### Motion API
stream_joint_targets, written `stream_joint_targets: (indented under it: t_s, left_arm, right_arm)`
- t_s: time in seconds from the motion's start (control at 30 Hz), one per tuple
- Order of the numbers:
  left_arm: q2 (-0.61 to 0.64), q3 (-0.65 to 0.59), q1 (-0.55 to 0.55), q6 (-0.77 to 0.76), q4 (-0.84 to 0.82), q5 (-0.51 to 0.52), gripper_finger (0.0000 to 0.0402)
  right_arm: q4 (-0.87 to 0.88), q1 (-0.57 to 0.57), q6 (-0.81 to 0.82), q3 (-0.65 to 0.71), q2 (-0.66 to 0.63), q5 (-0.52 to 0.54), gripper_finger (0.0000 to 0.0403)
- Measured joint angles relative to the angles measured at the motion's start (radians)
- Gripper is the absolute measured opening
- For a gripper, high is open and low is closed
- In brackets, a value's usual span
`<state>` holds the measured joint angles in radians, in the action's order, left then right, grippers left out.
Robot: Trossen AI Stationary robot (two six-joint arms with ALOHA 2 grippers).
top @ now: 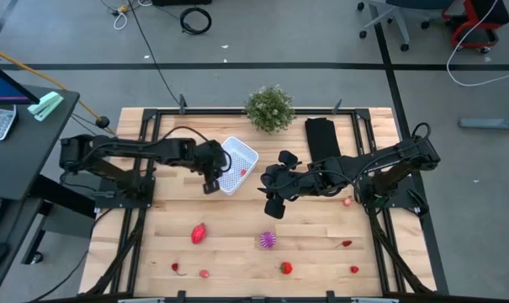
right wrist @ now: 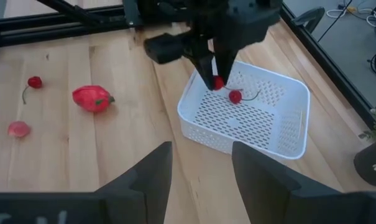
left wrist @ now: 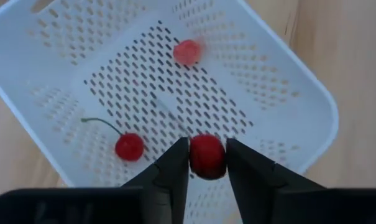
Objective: Pick and placing Produce into tupperware
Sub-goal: Put the red cherry into the white basket, then put the pink dragon fruit into the white basket
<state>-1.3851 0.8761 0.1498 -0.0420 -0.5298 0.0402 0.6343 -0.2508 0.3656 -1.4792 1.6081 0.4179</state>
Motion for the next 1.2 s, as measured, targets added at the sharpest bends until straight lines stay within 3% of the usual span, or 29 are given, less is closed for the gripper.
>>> stream_joint_targets:
  t_s: [0.3,0.53,0.73,1.2]
  left_arm:
    - [-0.009,0.019,0.005,0.022,-0.011,0.003,0.0182]
    - [-0.008,0.208,-0.048,-0.101,-0.313,-0.027,0.0186]
    - [-0.008,0.324,-0.169,-0.242,-0.457,-0.060,0.0164]
    - [-0.008,0.324,-0.558,-0.756,-0.499,-0.023,0.0158]
  right_arm:
    - [-0.003,0.000,-0.001,0.001,0.000,0.000,0.0176]
    - [-0.003,0.000,-0.006,0.001,0.000,0.000,0.0176]
    - [-0.003,0.000,-0.027,0.001,0.000,0.000,0.0176]
    - [-0.003,0.000,-0.060,0.001,0.000,0.000,0.0176]
